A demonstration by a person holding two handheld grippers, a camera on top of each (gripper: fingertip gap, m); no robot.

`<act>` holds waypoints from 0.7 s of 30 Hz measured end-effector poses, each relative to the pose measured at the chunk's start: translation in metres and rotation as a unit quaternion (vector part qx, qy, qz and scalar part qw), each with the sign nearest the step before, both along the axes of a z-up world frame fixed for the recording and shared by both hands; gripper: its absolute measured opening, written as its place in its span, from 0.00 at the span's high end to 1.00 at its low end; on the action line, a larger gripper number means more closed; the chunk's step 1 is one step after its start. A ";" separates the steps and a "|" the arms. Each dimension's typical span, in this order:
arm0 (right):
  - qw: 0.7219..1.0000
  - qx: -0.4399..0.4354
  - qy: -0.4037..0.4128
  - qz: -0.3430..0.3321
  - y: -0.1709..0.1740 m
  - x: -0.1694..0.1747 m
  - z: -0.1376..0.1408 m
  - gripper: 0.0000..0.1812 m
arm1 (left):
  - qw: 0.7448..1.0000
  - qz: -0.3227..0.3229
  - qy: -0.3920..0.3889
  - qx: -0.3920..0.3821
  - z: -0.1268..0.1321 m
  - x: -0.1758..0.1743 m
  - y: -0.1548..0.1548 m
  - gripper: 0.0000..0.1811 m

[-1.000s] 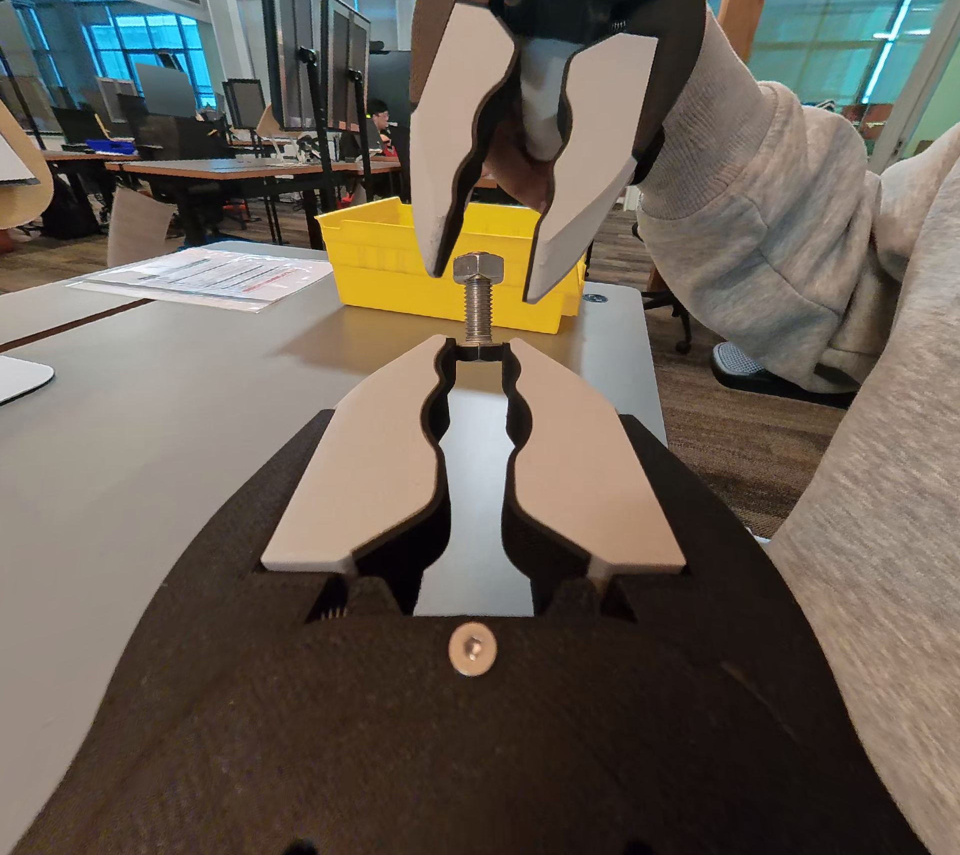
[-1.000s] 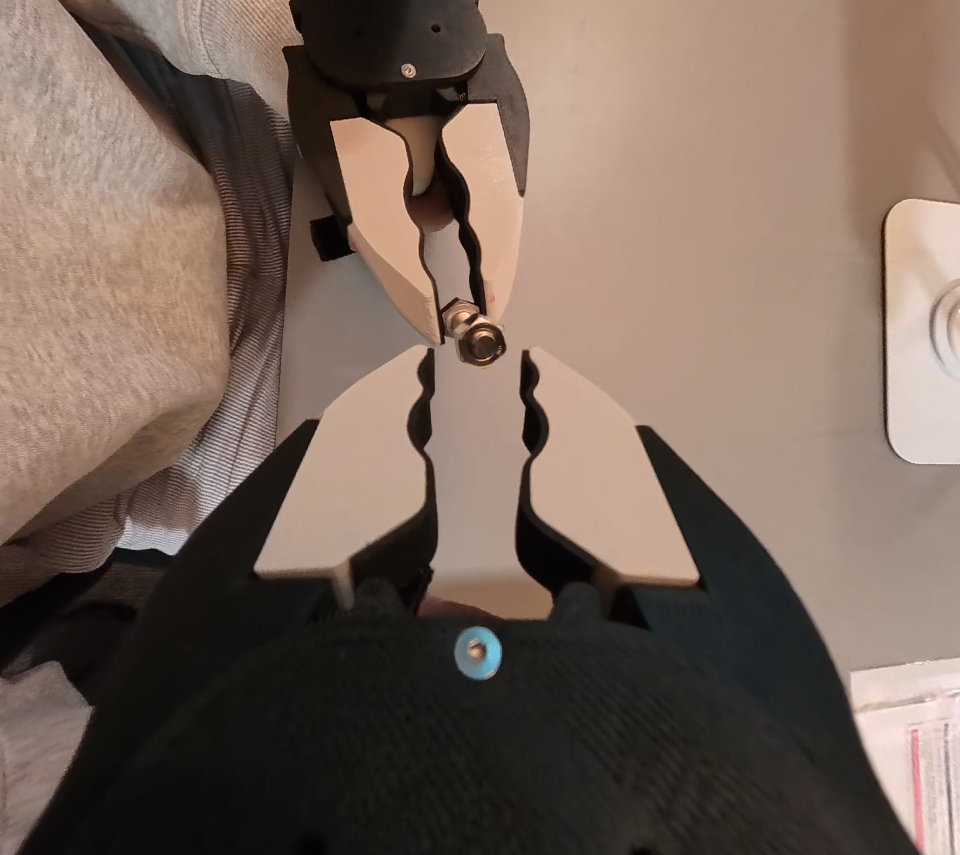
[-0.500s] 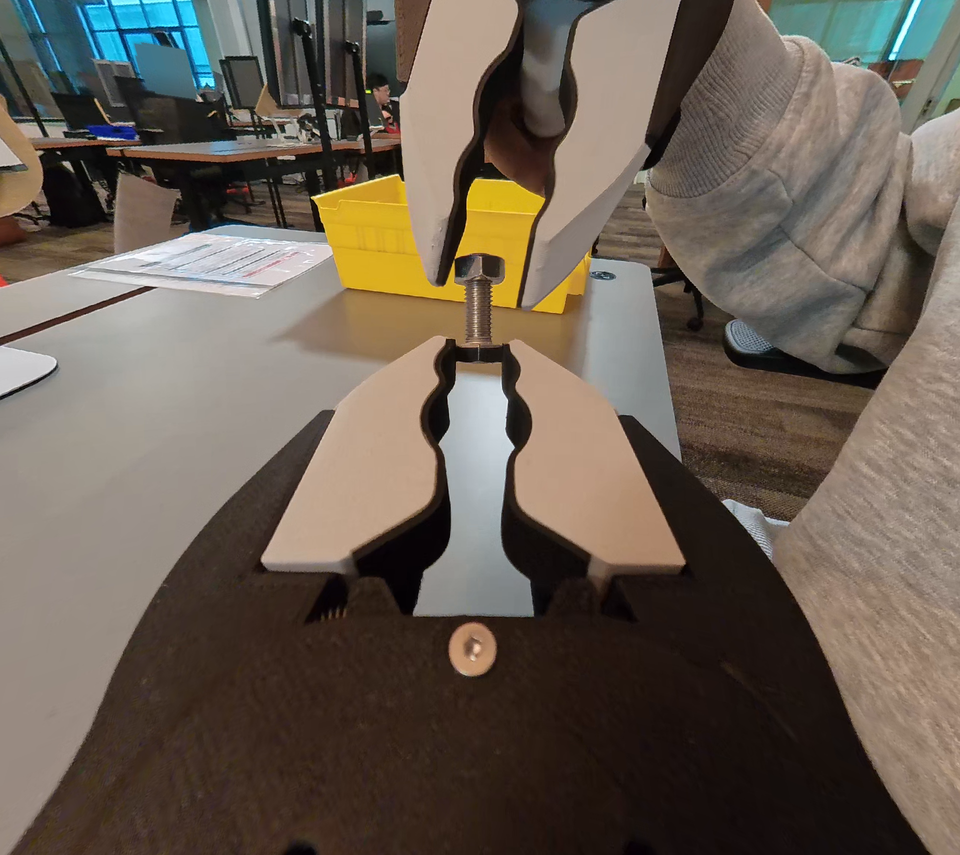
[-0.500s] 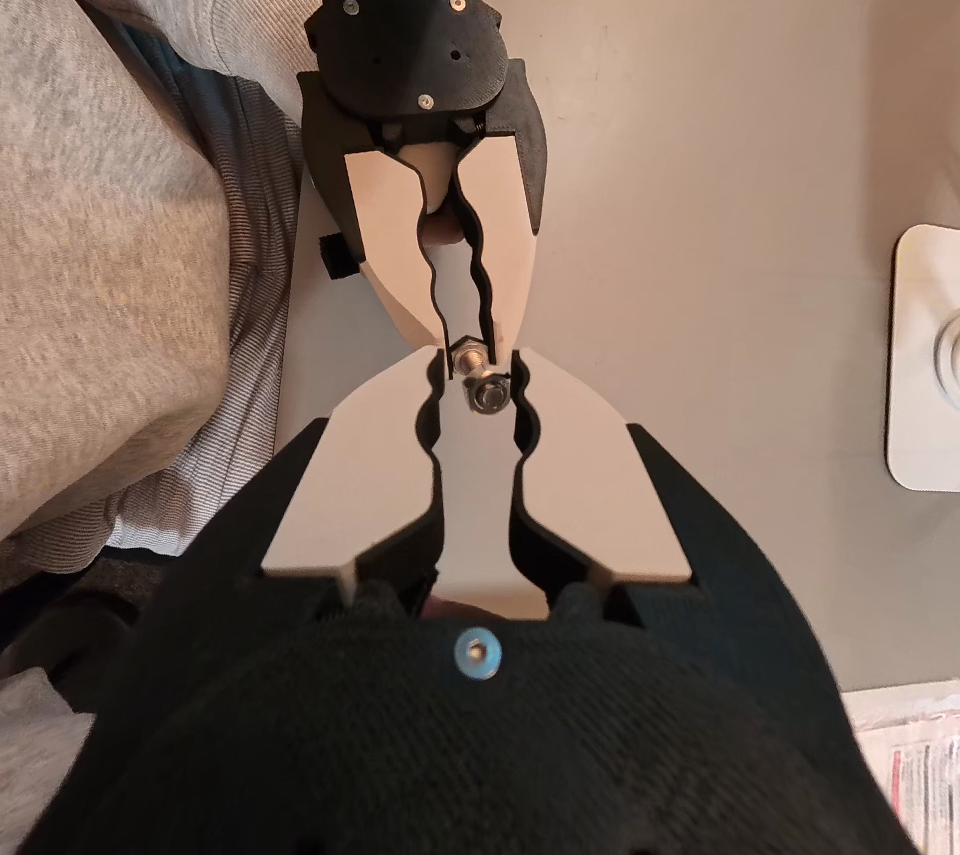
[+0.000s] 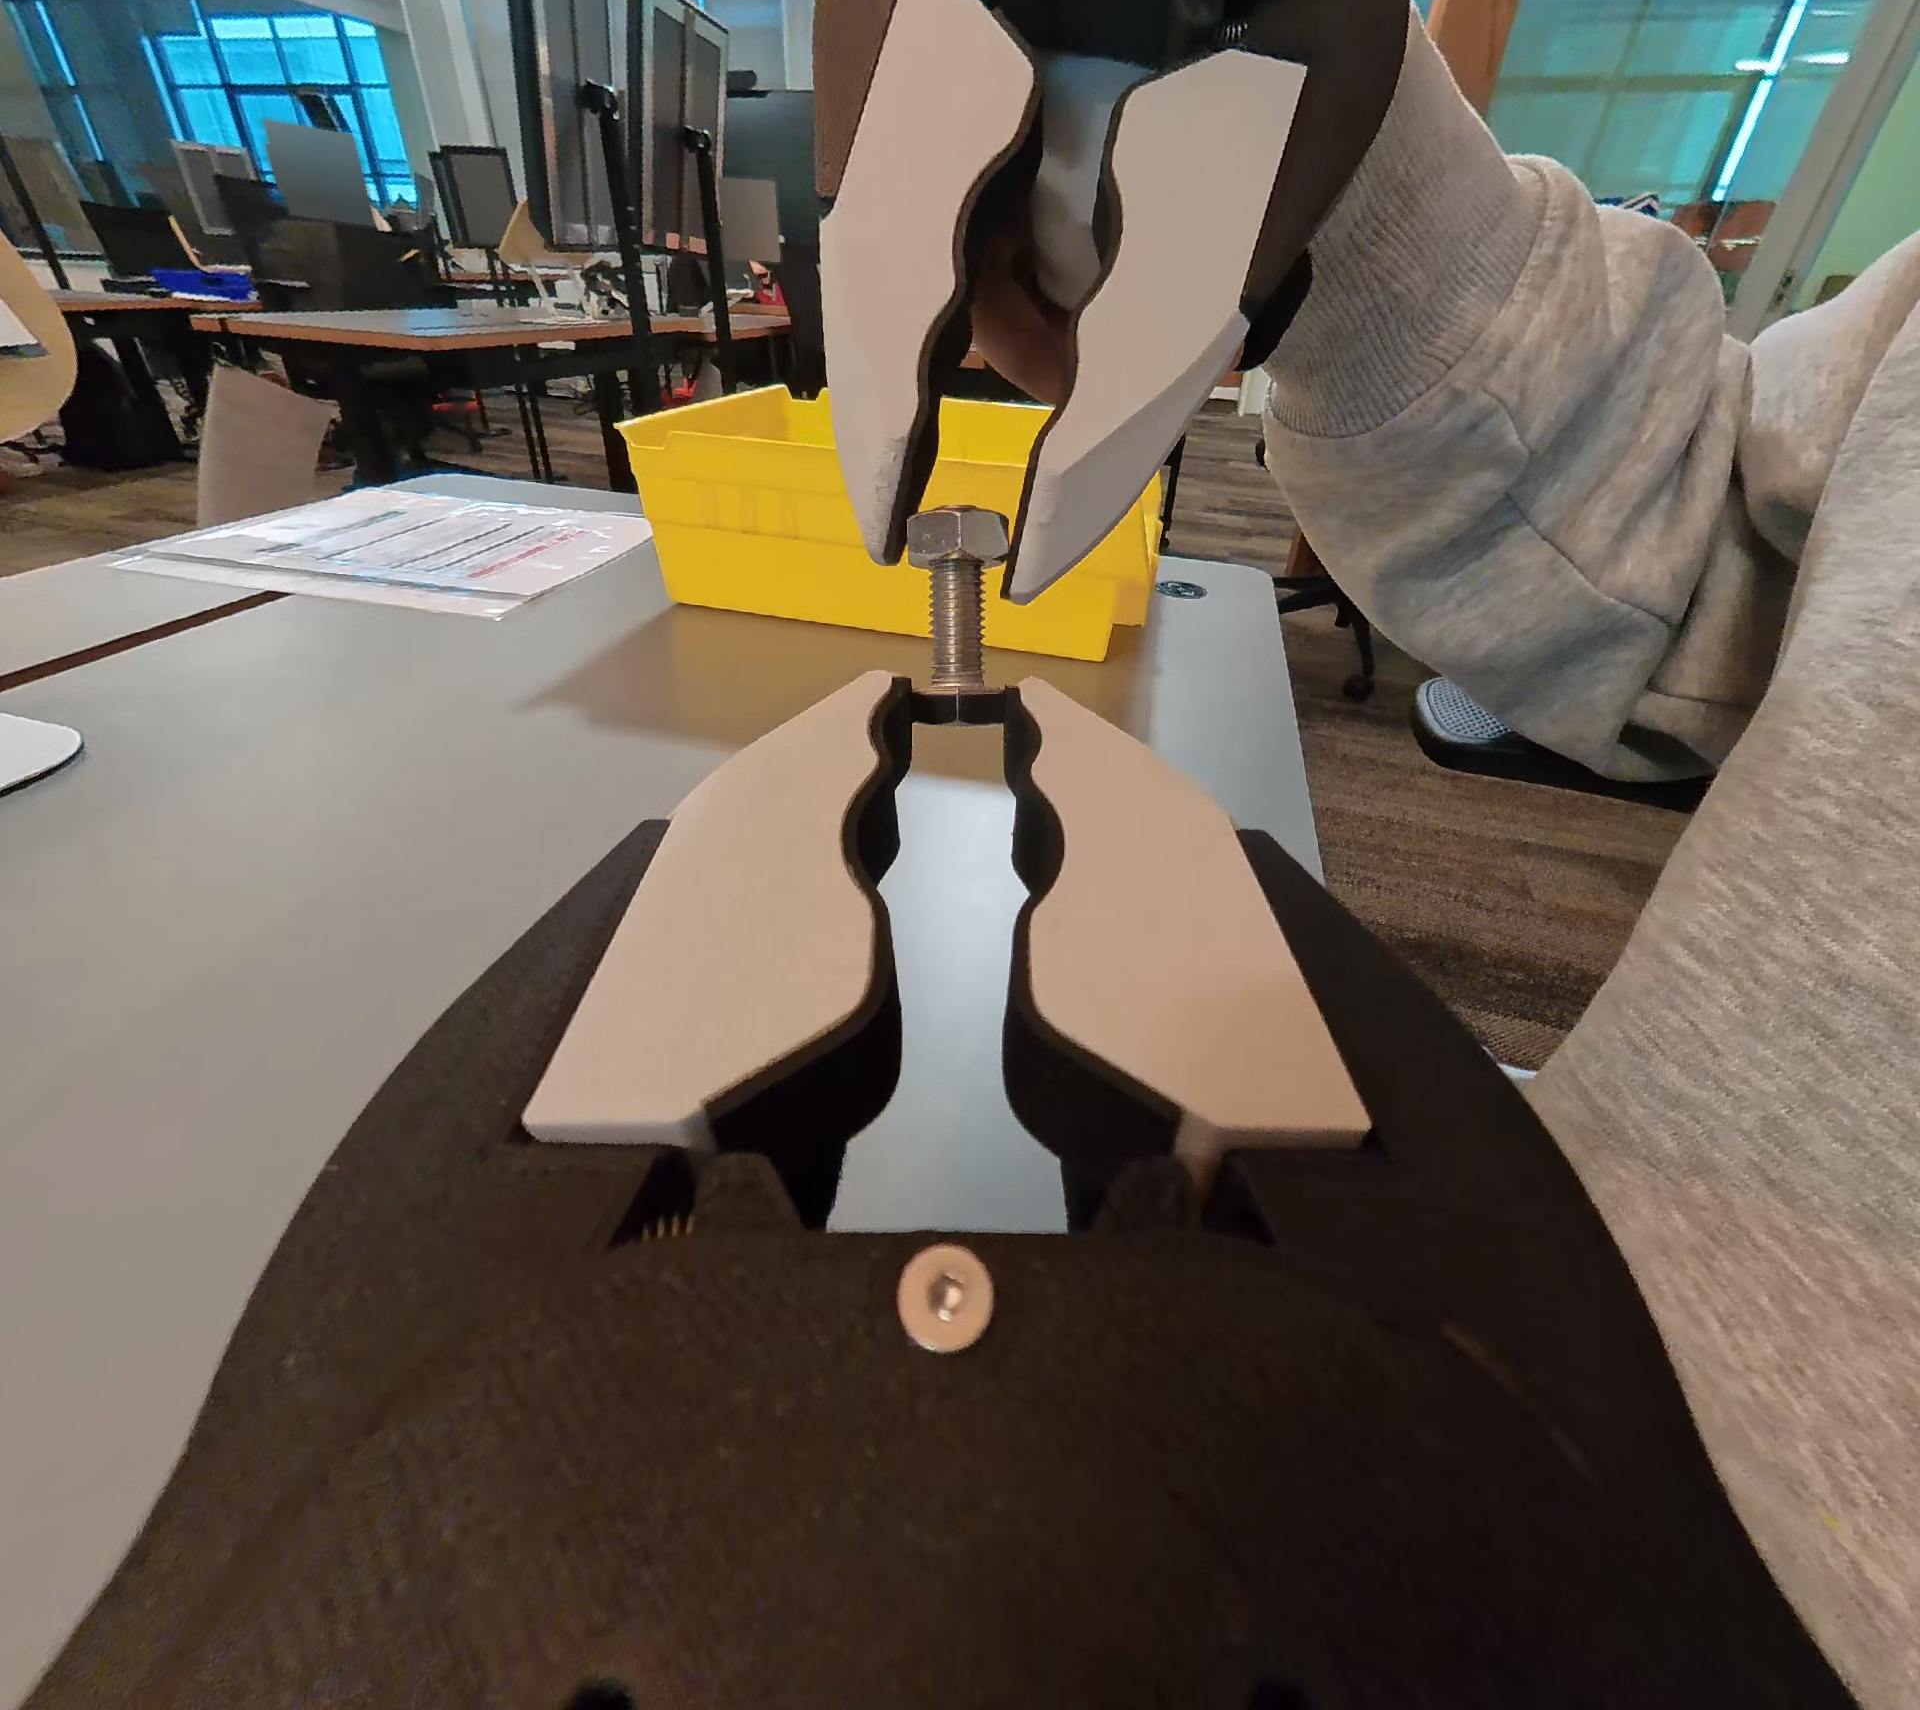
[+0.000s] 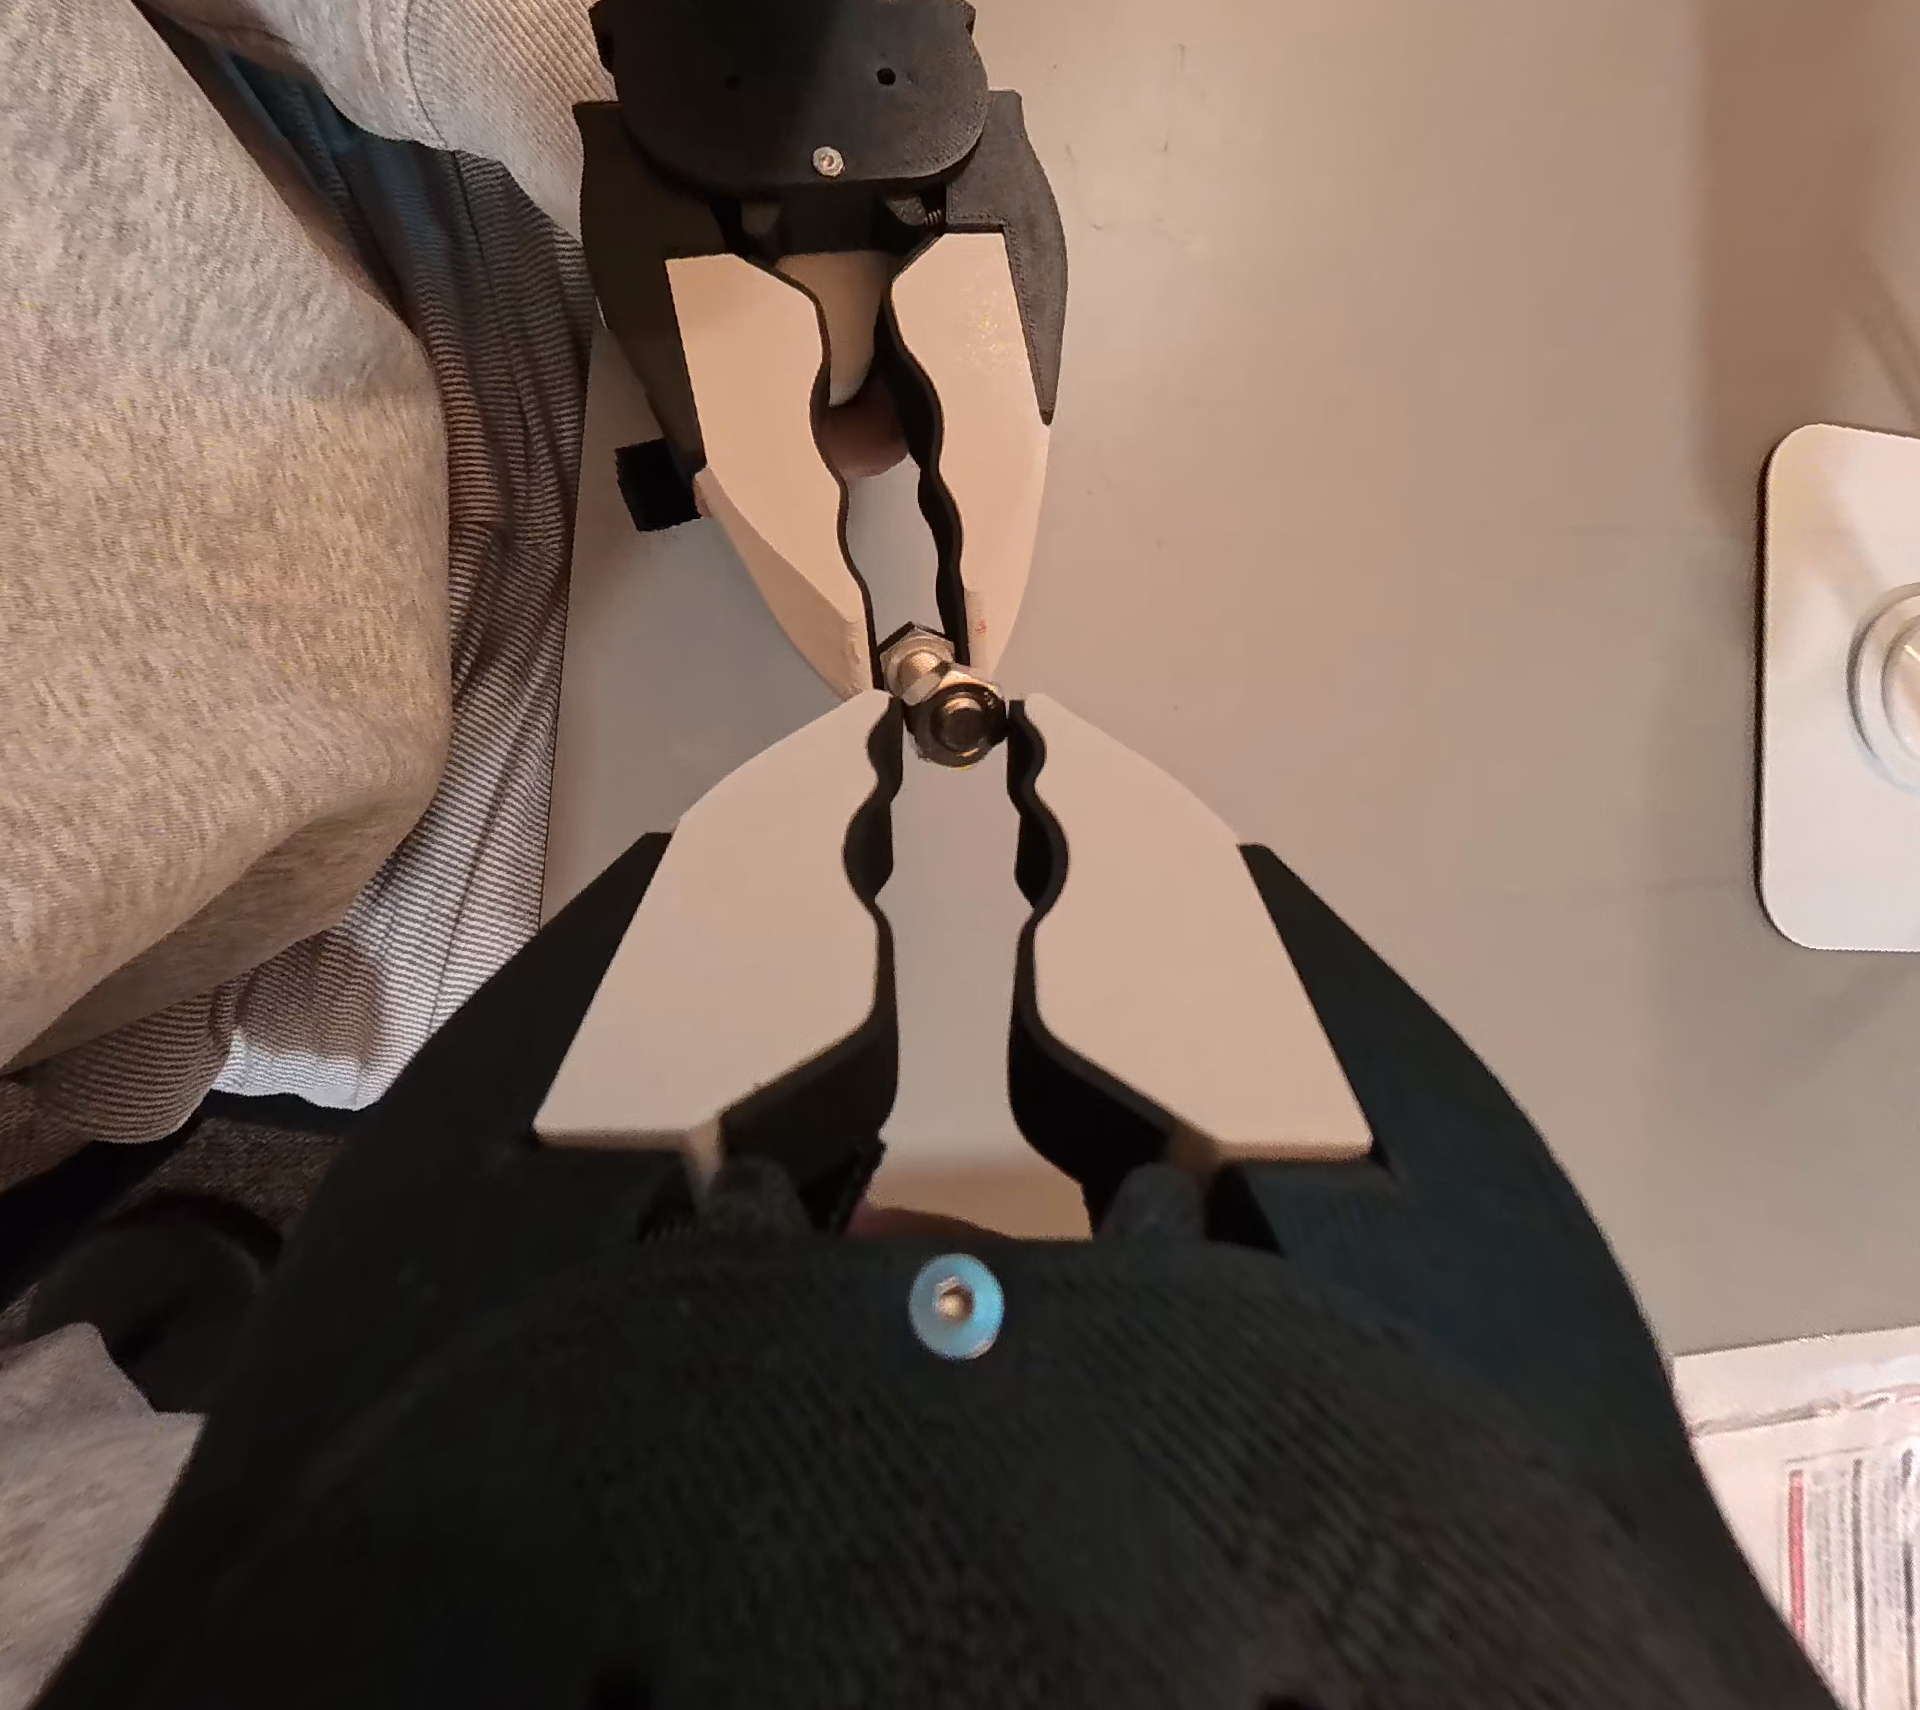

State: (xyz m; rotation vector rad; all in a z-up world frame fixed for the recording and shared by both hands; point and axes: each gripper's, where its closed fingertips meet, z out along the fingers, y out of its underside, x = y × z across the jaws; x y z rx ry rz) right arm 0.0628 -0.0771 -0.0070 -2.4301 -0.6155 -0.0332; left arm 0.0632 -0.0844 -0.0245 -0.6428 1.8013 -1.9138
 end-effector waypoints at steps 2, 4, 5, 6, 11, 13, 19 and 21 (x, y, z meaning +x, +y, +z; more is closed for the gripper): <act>1.000 0.000 0.002 -0.002 0.000 0.000 0.001 0.89 | 1.000 0.000 0.000 -0.001 0.000 0.000 0.000 0.90; 1.000 0.002 0.001 -0.002 0.002 0.000 0.001 0.90 | 1.000 0.001 0.002 -0.002 0.001 0.000 0.000 0.90; 1.000 0.003 -0.001 -0.002 0.002 0.000 0.001 0.90 | 1.000 0.002 0.003 -0.001 0.000 0.001 0.000 0.90; 1.000 0.003 -0.003 -0.002 0.003 0.000 0.001 0.90 | 1.000 0.003 0.003 0.000 0.000 0.001 0.000 0.90; 1.000 0.007 -0.010 0.002 0.006 -0.001 0.001 0.90 | 1.000 0.005 0.005 0.005 -0.002 0.002 0.000 0.90; 1.000 0.003 -0.015 0.000 0.006 -0.001 0.000 0.90 | 1.000 0.008 0.004 0.009 -0.003 0.002 0.000 0.90; 1.000 0.010 -0.025 -0.001 0.007 -0.001 0.003 0.90 | 1.000 0.010 -0.001 0.003 -0.001 0.002 0.001 0.89; 0.999 0.017 -0.026 -0.005 0.007 0.001 0.005 0.87 | 1.000 0.008 0.000 -0.001 0.001 0.002 0.001 0.89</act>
